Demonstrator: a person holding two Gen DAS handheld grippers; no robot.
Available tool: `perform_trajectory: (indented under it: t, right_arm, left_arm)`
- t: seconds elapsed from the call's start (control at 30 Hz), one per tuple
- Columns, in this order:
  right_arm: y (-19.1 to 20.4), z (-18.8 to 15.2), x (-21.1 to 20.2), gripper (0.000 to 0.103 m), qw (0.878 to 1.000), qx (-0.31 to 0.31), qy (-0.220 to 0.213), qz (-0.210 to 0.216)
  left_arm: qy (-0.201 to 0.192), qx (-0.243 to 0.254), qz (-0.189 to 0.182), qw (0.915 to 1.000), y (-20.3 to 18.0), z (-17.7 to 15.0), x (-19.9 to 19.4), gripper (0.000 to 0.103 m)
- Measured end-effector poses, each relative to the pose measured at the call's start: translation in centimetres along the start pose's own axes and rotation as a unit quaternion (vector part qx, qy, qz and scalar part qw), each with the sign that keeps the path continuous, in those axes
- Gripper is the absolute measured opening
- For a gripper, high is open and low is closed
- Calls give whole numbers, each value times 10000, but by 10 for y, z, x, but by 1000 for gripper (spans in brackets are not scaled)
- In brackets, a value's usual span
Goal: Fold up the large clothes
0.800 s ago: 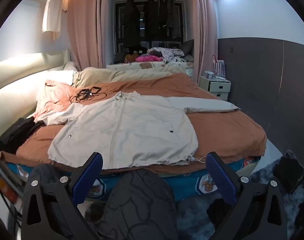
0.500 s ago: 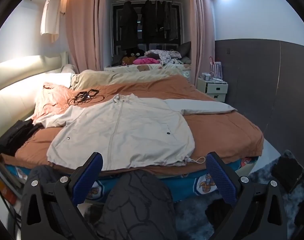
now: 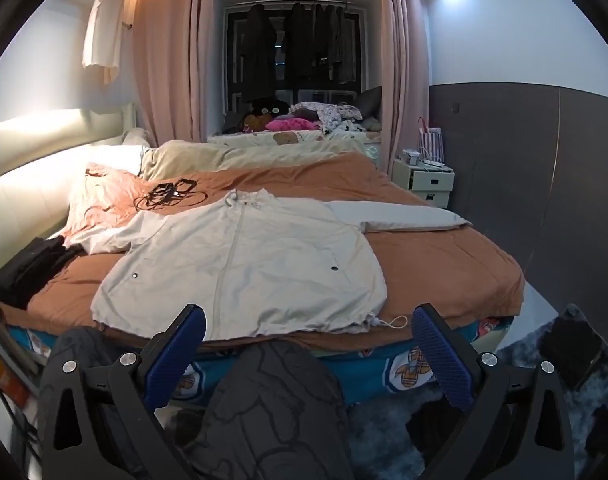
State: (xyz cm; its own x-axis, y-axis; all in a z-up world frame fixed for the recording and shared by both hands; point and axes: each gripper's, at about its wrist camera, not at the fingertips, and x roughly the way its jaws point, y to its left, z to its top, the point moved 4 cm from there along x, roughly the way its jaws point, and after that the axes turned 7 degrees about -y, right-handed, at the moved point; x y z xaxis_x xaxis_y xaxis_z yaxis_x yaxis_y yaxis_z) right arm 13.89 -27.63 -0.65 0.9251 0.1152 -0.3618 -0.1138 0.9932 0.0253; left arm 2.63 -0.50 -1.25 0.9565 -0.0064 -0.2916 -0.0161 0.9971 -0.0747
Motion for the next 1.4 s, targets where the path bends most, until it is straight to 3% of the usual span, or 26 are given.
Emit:
perform_trajectory:
  t: [1.4]
  right_arm:
    - [3, -2, 6, 103, 10000, -43, 28, -24]
  left_arm:
    - [13, -35, -7, 10000, 0, 0, -4, 103]
